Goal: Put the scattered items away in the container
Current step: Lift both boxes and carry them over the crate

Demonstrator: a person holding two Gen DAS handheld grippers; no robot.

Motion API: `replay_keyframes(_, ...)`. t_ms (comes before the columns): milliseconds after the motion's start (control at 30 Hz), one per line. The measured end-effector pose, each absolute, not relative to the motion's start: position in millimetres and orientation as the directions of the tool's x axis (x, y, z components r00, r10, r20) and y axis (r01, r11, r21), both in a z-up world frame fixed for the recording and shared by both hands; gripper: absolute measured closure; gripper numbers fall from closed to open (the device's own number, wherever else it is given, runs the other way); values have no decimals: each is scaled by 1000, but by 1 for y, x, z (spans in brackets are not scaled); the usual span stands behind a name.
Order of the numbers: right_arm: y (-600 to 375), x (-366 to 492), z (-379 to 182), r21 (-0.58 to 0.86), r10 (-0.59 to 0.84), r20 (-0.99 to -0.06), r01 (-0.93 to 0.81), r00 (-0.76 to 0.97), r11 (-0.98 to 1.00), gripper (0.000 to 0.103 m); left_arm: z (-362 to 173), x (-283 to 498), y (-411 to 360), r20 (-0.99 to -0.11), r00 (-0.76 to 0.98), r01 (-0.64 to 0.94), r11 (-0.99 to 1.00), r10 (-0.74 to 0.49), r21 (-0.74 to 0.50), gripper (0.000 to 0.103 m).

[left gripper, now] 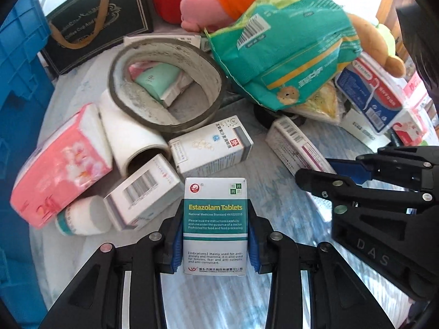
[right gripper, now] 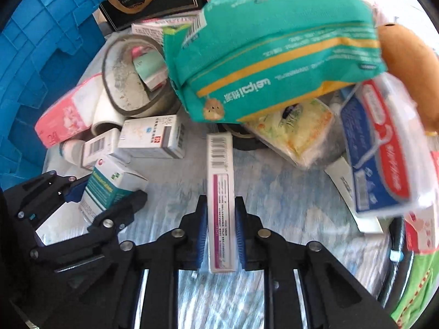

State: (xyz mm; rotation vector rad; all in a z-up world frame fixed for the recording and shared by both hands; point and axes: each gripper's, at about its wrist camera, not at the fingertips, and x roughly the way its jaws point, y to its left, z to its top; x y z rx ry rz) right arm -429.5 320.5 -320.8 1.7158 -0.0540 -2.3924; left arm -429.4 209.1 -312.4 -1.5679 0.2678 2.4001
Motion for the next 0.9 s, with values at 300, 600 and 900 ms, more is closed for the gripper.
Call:
replay_keyframes(300,327,-390,-284,142,-178,-916,125,-360,-982,85,-277,-394,196,-887,-448,-285,-958,117,18,67)
replay_keyframes(600,314,-355,-222,116,-191,-847,177,-496,-977,85,-221,-368,174,-818,-564,-249,-968,110,42,67)
replay_keyframes(900,241,-335,-119,44,-225,-742,289,-632,-956,85,-130,-336,128,-703,-706,-189,-979,84,72,67)
